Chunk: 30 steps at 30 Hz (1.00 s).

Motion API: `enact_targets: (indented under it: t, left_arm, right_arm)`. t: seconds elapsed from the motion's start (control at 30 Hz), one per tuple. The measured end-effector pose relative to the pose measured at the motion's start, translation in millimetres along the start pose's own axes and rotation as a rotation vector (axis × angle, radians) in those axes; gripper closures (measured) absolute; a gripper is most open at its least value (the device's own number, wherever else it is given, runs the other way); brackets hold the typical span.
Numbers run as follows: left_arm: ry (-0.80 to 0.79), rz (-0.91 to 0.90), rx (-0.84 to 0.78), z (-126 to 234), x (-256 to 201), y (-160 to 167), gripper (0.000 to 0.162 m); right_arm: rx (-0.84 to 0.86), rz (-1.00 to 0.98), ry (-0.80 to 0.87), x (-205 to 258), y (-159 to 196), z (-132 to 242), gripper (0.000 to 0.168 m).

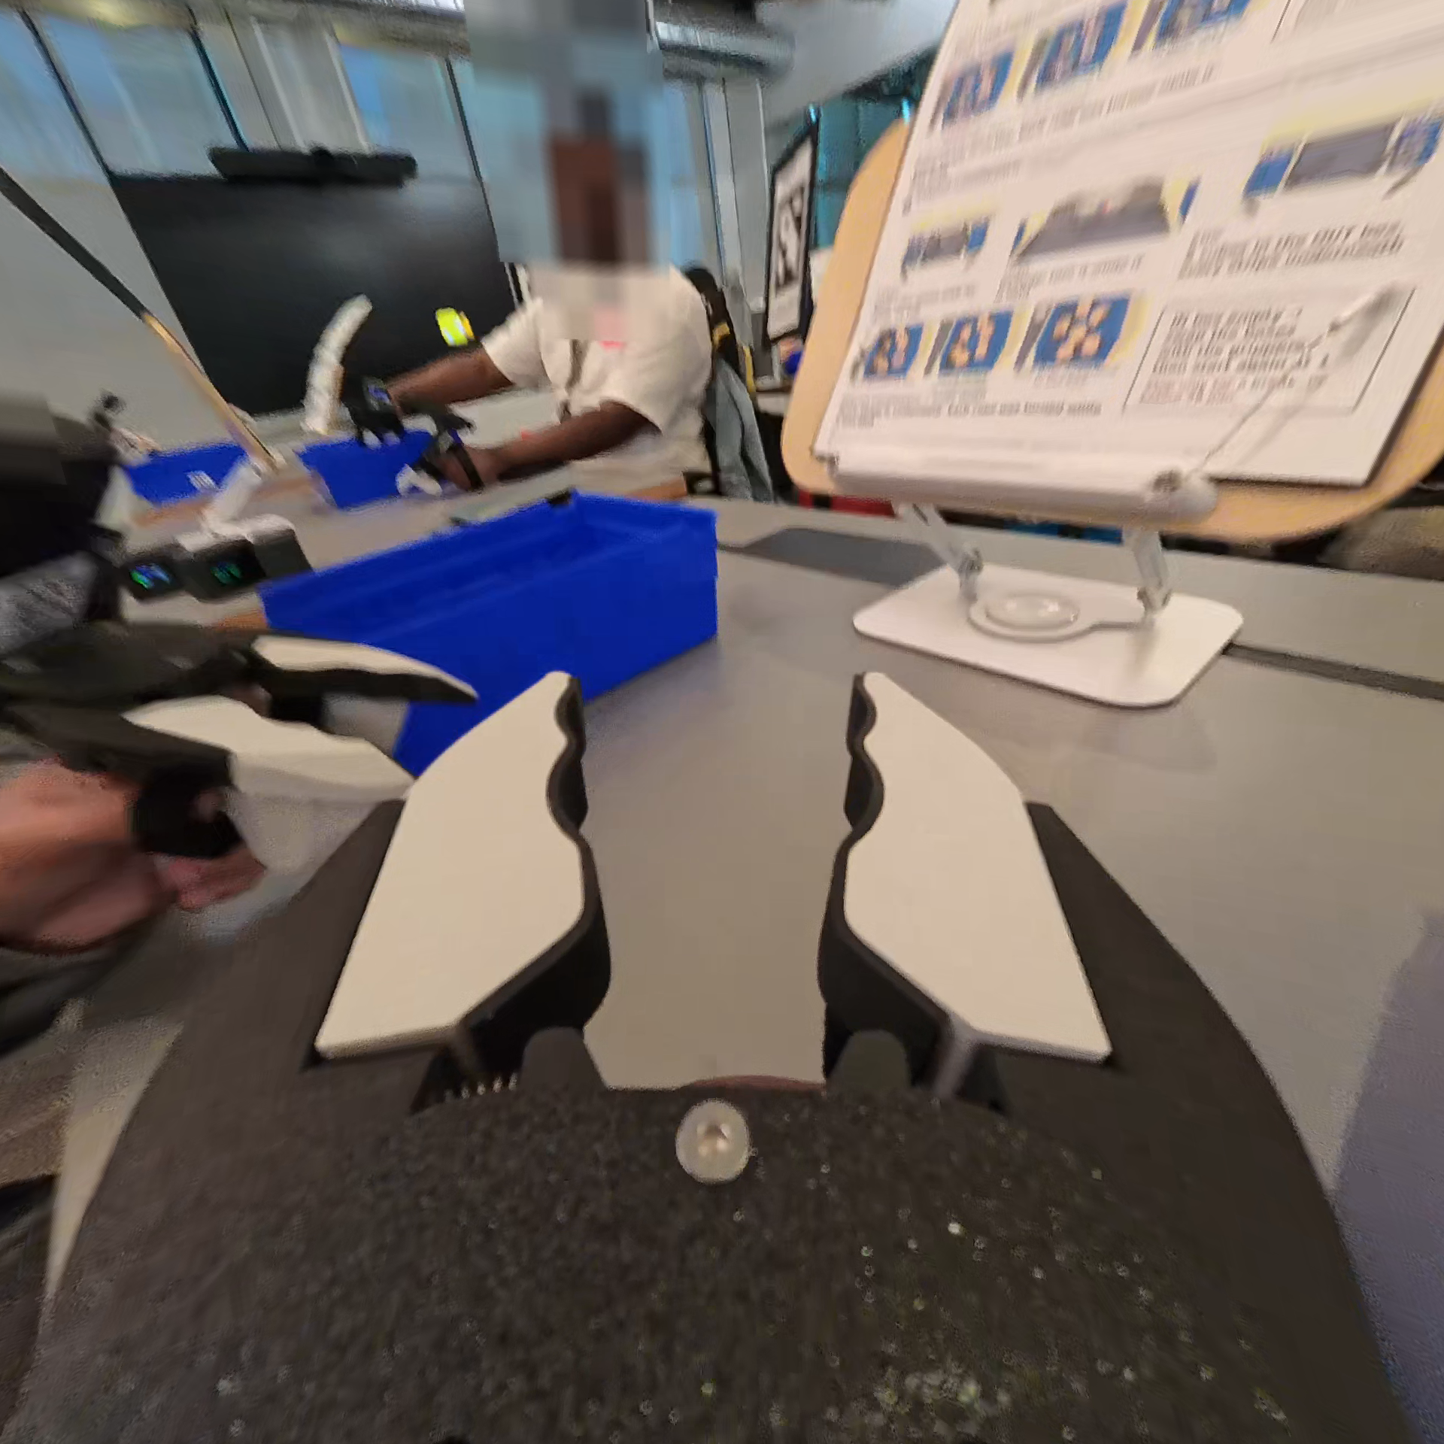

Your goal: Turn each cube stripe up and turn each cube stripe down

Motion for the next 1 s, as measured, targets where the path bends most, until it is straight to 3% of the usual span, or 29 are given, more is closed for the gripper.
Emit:
enact_targets:
  t: [0.27,0.67,0.77,0.87,0.93,1.0]
  left_arm:
    - [0.018,0.023,0.001,-1.3,1.4,0.2,0.090]
    - [0.040,-0.025,0.032,-6.2,-8.7,4.9,0.091]
    - [0.108,0.006,0.119,-23.4,-35.6,2.9,0.086]
    - [0.220,-0.035,0.166,-34.4,-86.5,-12.4,0.081]
    - [0.172,-0.079,0.105,-49.5,-120.8,-33.5,0.097]
    - [0.207,-0.046,0.098,-73.7,-165.7,-56.0,0.092]
  right_arm:
    - [0.117,0.042,0.023,-0.1,26.3,-7.8,0.106]
    - [0.120,0.026,-0.008,0.4,15.3,0.3,0.107]
    - [0.004,0.097,0.067,-7.5,-24.8,36.7,0.107]
    - [-0.144,0.064,0.216,-31.1,-60.5,98.4,0.106]
    - [-0.127,0.059,0.388,-48.7,-63.7,145.4,0.097]
    - [-0.028,0.066,0.639,-61.7,-47.3,195.1,0.094]
Point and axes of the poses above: each gripper's, where its closed fingertips meet, z back along the fingers, y out of its underside, x = y × z across the jaws, the point moved 8 cm from there along z, back along the fingers, and after that the axes turned 14 degrees about -y, right-handed, at the moved point
